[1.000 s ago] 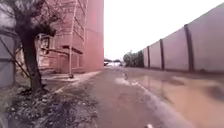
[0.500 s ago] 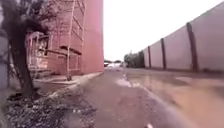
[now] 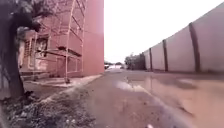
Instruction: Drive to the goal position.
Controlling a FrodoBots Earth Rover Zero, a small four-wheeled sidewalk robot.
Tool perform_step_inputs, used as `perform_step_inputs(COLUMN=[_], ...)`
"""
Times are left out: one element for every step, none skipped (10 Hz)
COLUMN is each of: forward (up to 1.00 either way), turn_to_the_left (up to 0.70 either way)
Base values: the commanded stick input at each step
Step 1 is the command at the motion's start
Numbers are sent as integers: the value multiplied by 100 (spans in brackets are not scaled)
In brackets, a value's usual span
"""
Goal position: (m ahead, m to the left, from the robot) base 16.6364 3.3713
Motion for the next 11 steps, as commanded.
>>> perform_step_inputs(forward=[45, 45, 45, 45, 45, 45, 45, 45, 45, 45, 45], turn_to_the_left=[20, 27, 27, 8, 0, 0, 0, 0, 7, 24, 26])
